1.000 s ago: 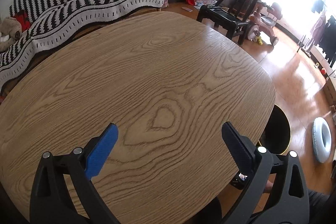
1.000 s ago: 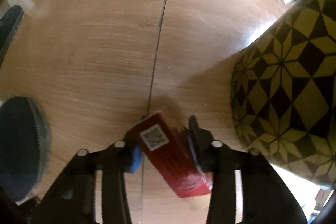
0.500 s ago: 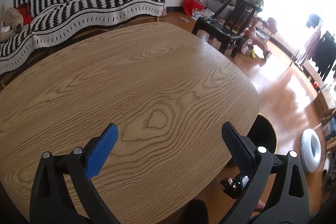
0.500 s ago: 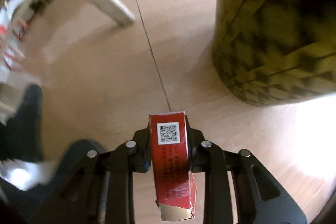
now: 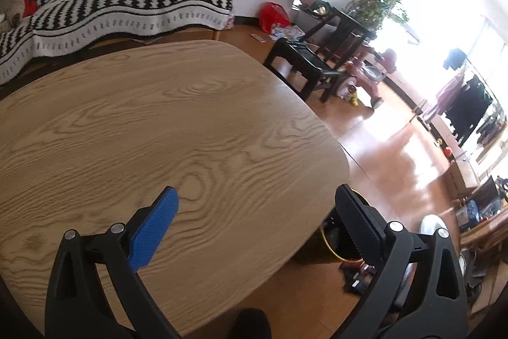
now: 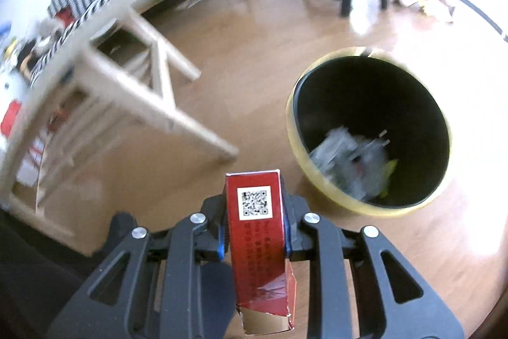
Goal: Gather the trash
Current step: 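Lift the red box with the right tool over the trash bin, then open the right tool to drop the red box into the bin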
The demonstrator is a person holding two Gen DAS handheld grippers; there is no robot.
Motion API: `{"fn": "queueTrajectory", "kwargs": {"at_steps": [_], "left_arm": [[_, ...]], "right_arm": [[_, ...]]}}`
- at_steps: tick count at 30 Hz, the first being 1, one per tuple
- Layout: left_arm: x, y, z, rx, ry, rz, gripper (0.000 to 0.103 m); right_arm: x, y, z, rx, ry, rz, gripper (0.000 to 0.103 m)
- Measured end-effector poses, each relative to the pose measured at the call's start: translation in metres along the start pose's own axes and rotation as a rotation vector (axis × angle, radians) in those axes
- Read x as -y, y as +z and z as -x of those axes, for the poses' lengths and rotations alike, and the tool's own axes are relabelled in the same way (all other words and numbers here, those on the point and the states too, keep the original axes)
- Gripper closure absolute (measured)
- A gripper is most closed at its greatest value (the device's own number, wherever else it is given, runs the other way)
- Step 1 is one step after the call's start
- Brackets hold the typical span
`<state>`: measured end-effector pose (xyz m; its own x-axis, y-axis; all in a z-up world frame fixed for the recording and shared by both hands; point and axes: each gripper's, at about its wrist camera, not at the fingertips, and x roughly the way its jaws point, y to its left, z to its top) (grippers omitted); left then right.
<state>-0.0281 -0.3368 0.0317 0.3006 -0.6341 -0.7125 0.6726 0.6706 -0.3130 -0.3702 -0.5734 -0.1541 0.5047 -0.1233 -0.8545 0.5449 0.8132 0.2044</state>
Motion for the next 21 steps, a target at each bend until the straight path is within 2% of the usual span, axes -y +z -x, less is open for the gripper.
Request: {"fn": "queueTrajectory", "kwargs": {"at_steps": [3,6,10,15,21], "left_arm": [[0.009,-0.004,0.000,-0.004,-0.014,-0.051,0.007],[0.012,-0.008,0.000,-0.009,0.013,-0.117,0.007],[0.009,-0.007,0.002,-0.012,0.001,-0.133,0.007],[0.005,-0.006,0.004,-0.010,-0.008,-0.128,0.007],[-0.004,-0.005,0.005,-0.010,-0.006,-0.115,0.007]], "right_arm": [[0.020,0.045,0.018,0.016,-0.064,-0.063,0.078],[0.039,0.076,0.028,0.016,-0.109,-0.115,0.078],[0.060,0.109,0.026,-0.003,-0.141,-0.202,0.078],[0.075,0.120,0.018,-0.026,-0.151,-0.274,0.078],[0.089,0.115,-0.003,-0.035,-0.179,-0.311,0.078]]}}
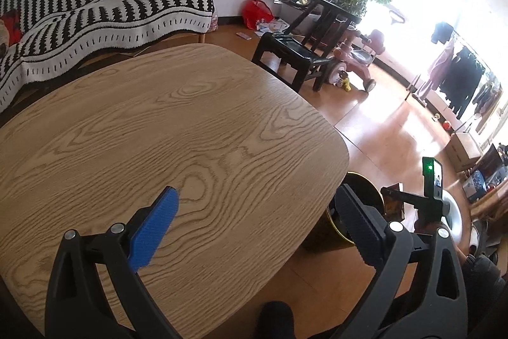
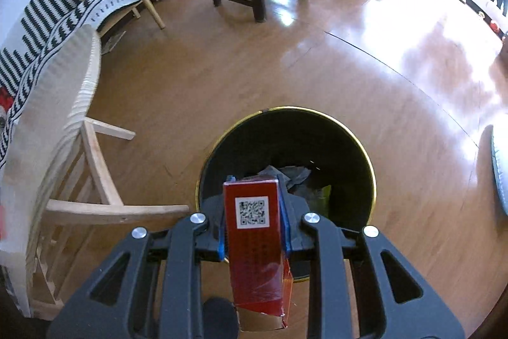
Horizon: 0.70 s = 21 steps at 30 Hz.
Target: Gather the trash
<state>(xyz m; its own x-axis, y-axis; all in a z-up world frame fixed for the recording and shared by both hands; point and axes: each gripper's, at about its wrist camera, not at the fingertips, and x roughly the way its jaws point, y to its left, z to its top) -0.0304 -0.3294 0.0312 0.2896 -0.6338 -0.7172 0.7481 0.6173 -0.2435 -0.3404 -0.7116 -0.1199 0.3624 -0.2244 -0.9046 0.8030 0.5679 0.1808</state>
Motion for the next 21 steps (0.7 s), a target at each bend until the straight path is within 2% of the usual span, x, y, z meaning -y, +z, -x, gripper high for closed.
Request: {"fn": "queueTrajectory", "kwargs": {"at_steps": [3,5,7,8,16,19,21], "left_arm": [[-0.003,0.000,0.001,0.001,0.002,0.010,0.007],[-0.005,-0.001,0.002,0.005,0.003,0.014,0.007],[-0.006,-0.003,0.005,0.009,0.004,0.022,0.007],[-0.007,-0.003,0.005,0.009,0.004,0.024,0.007],[-0.017,-0.002,0.007,0.011,0.009,0.039,0.007],[-0.022,-0.001,0.009,0.016,0.024,0.037,0.007],[-0.029,-0.001,0.010,0.022,0.050,0.035,0.007]], "right_arm": [[0.002,0.001,-0.002,0.013,-0.003,-0.028,0.078],[0.002,0.003,-0.004,0.017,0.003,-0.057,0.073],[0.001,0.005,-0.005,0.031,0.001,-0.070,0.035],[-0.001,0.005,-0.004,0.046,-0.006,-0.065,0.030],[-0.018,0.000,0.006,0.074,-0.017,-0.013,0.022],[-0.039,0.000,0.019,0.106,-0.026,0.037,0.019],[-0.069,0.001,0.034,0.136,-0.020,0.097,0.017]]}}
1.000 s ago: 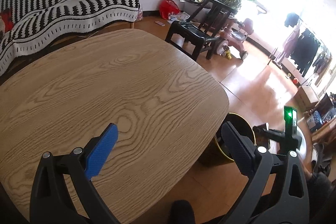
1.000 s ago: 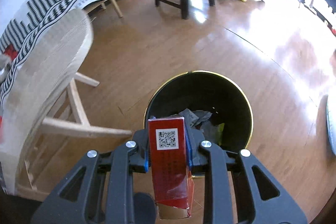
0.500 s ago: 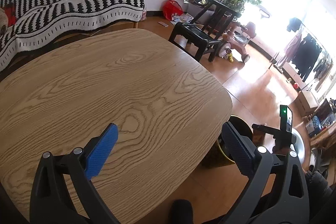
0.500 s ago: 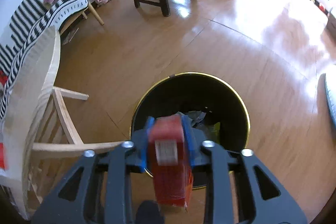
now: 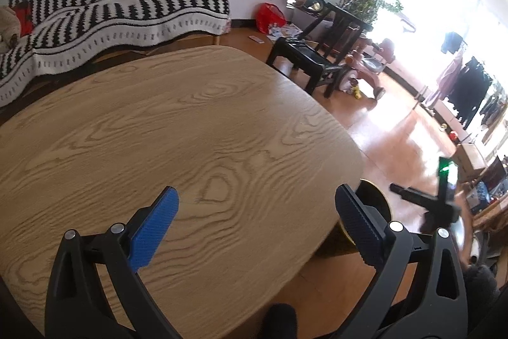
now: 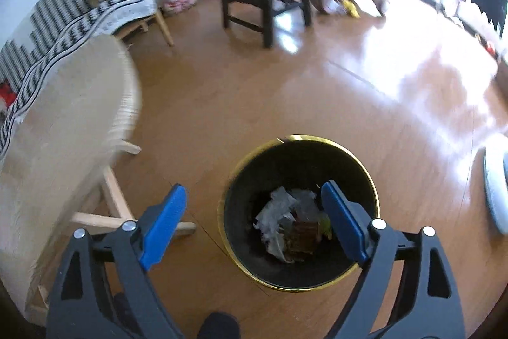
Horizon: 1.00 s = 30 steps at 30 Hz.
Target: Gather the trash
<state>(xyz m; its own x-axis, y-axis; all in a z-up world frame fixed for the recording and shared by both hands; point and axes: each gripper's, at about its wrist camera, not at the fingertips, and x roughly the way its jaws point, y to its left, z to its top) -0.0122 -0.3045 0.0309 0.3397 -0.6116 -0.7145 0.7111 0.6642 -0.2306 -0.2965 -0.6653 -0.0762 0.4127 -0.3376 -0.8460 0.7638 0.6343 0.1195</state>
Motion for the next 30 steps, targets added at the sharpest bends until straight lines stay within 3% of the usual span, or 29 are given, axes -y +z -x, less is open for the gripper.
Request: {"fn": "queueTrajectory", "kwargs": {"at_steps": [10,19,26,30], "left_arm": [[-0.077,-0.013,0.027,0.030,0.227,0.029,0.007],[-0.177,-0.047,0.078,0.060,0.448,0.156,0.007],[-0.232,-0.068,0.104,0.060,0.549,0.254,0.007],[-0.242,-0.071,0.106,0.056,0.565,0.283,0.007]], "right_arm": [[-0.212,0.008,0.066,0.092,0.266,0.315,0.009],[-0.395,-0.021,0.094,0.077,0.426,0.541,0.008],[-0.481,-0.050,0.102,0.070,0.494,0.588,0.008],[-0.502,-0.062,0.100,0.094,0.505,0.597,0.008]]}}
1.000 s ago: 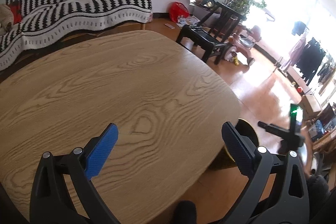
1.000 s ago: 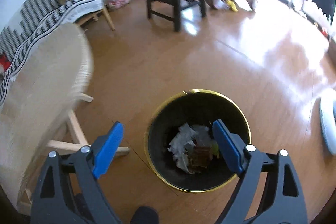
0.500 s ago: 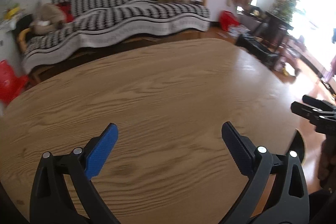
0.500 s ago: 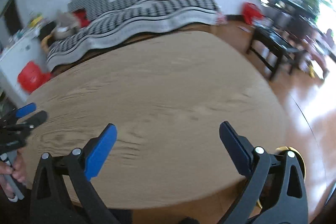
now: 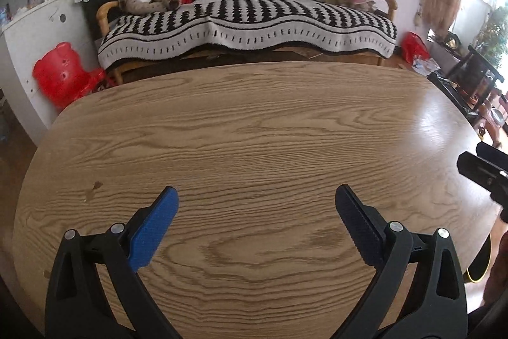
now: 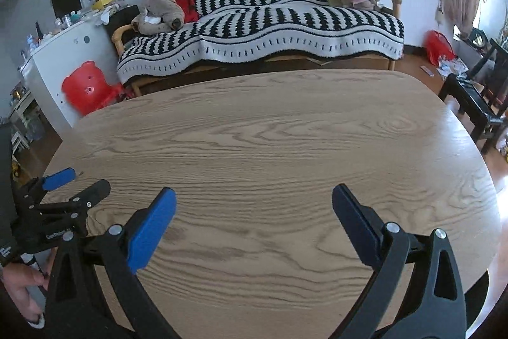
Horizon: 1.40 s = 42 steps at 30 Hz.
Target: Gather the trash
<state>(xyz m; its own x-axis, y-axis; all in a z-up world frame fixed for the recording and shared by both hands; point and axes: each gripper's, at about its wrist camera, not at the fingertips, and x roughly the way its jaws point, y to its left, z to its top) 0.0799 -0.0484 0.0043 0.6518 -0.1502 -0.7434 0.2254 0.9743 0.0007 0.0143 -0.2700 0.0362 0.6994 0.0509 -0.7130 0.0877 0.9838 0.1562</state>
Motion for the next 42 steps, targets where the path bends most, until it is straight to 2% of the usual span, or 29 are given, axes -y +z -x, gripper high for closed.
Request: {"fn": "queueTrajectory", "kwargs": {"at_steps": [8,18,42], "left_arm": [[0.003,0.003,-0.004,-0.005,0.012,0.001,0.007],[0.000,0.001,-0.007,-0.029,-0.008,0.048,0.007],[0.000,-0.001,-0.010,-0.033,-0.004,0.052,0.007]], "right_arm": [[0.000,-0.010,-0.013,-0.017,0.002,0.005,0.008],[0.006,-0.014,-0.011,-0.020,-0.006,0.011,0.008],[0.006,-0.017,-0.009,-0.021,-0.012,0.017,0.008]]}}
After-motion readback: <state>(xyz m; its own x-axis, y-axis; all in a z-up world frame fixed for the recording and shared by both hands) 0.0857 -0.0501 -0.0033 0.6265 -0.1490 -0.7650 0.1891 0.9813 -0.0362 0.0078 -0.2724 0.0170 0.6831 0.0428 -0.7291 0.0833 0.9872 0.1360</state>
